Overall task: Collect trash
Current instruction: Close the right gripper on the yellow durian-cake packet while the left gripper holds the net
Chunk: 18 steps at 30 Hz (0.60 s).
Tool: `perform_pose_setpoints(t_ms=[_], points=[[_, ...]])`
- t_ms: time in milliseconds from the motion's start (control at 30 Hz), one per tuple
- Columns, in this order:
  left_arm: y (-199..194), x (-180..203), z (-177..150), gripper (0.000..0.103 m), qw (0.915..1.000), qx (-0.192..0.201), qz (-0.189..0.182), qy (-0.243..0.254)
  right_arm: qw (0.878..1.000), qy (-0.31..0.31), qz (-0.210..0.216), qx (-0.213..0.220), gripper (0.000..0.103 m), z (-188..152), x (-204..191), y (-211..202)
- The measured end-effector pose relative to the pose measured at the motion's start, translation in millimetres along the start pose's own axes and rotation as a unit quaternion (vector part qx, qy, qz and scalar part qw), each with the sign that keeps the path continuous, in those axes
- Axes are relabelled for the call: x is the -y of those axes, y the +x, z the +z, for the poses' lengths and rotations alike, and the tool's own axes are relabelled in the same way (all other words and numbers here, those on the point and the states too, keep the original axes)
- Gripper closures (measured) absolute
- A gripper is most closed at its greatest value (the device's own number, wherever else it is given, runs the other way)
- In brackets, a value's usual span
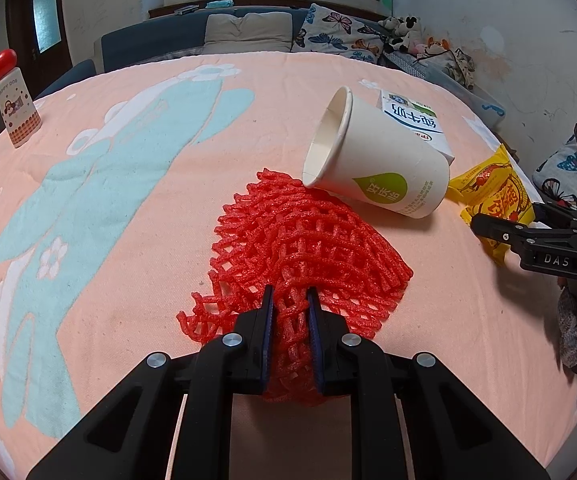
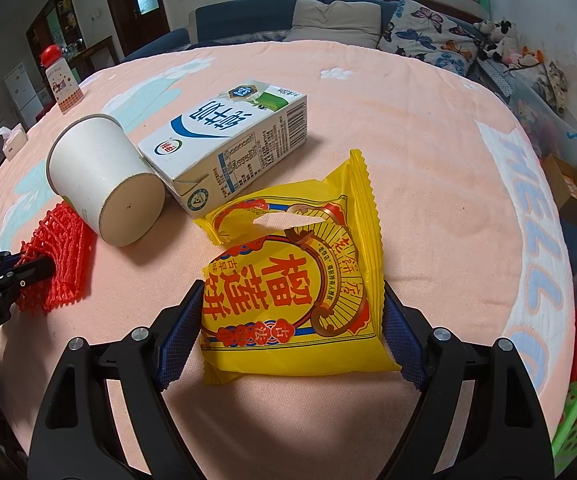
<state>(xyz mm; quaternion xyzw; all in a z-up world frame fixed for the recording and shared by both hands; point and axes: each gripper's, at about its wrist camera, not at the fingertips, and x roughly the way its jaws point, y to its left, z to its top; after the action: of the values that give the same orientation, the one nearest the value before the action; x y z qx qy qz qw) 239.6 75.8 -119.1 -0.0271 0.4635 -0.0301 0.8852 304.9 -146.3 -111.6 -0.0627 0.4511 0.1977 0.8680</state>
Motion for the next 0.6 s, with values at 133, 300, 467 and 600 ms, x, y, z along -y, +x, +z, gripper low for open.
perform_pose_setpoints(t_ms=[133,300,467,600], points=[[0.6,-0.5,-0.5,0.088,1.0000,0.000,-0.001,-0.001,1.000,0.000,0.000,0.000,0.021,0.0,0.2,0.1],[0.4,-0.5,-0.3,0.088,1.0000,0.000,0.000,-0.001,1.000,0.001,0.000,0.000,0.021,0.8,-0.6,-0.6],[0.9,-0.2,-0.5,0.088,1.0000,0.000,0.000,0.000,1.000,0.002,0.000,0.001,0.021,0.8,-0.3,-1.0],[0.7,-1.1,0.0,0.088,1.0000,0.000,0.000,-0.001,1.000,0.003,0.001,0.001,0.021,1.4,0.2,-0.4]])
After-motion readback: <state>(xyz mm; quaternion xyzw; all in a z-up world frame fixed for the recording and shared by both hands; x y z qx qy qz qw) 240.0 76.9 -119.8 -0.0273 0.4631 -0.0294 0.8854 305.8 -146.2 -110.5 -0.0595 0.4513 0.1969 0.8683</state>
